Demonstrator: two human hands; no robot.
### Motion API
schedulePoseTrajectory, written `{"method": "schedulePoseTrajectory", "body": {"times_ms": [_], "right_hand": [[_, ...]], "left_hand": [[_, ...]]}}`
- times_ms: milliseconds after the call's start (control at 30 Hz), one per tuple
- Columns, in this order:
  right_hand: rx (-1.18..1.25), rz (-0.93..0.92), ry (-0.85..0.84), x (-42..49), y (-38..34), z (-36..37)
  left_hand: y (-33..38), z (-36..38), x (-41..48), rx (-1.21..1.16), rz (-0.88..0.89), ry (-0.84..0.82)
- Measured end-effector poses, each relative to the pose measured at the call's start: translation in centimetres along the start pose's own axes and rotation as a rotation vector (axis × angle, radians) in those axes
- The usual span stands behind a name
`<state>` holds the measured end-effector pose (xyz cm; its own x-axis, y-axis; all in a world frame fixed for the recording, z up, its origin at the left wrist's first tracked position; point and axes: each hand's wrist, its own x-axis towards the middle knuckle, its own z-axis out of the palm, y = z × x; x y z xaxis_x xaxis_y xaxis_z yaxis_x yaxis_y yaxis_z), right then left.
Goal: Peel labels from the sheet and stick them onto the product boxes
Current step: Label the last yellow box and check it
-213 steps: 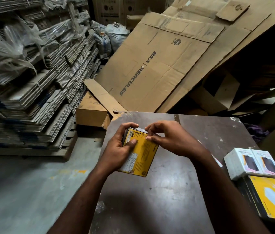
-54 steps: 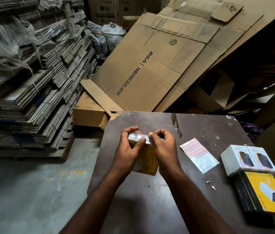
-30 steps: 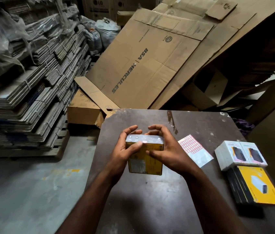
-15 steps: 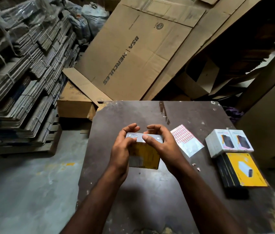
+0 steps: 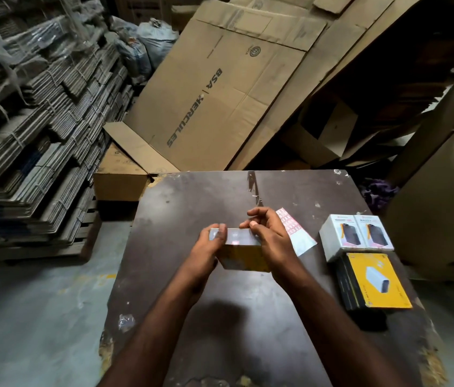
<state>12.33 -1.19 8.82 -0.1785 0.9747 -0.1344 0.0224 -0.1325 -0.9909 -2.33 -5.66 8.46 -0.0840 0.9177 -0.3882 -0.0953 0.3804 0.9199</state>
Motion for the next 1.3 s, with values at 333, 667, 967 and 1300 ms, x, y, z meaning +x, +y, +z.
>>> {"method": "schedulePoseTrajectory", "body": {"times_ms": [333,667,967,1300], "right_hand": [[-0.122,0.026,0.109,-0.9,3.3,-7.2],[0.071,0.151,0.052,-0.6,4.2,-17.3],[-0.132,0.092,0.171,-1.2,7.1,-26.2],[-0.416,0.222,0.445,-2.0,10.0,-32.9]], "left_hand": [[-0.5,10.2,0.8,-0.234,0.038,0.254],[-2.7,17.4,2.0,-0.176,0.051,0.158],[-4.9,23.9,2.8,0.058,0.012,0.185],[-10.2,30.7,6.5,0.201,-0.092,0.055]]}}
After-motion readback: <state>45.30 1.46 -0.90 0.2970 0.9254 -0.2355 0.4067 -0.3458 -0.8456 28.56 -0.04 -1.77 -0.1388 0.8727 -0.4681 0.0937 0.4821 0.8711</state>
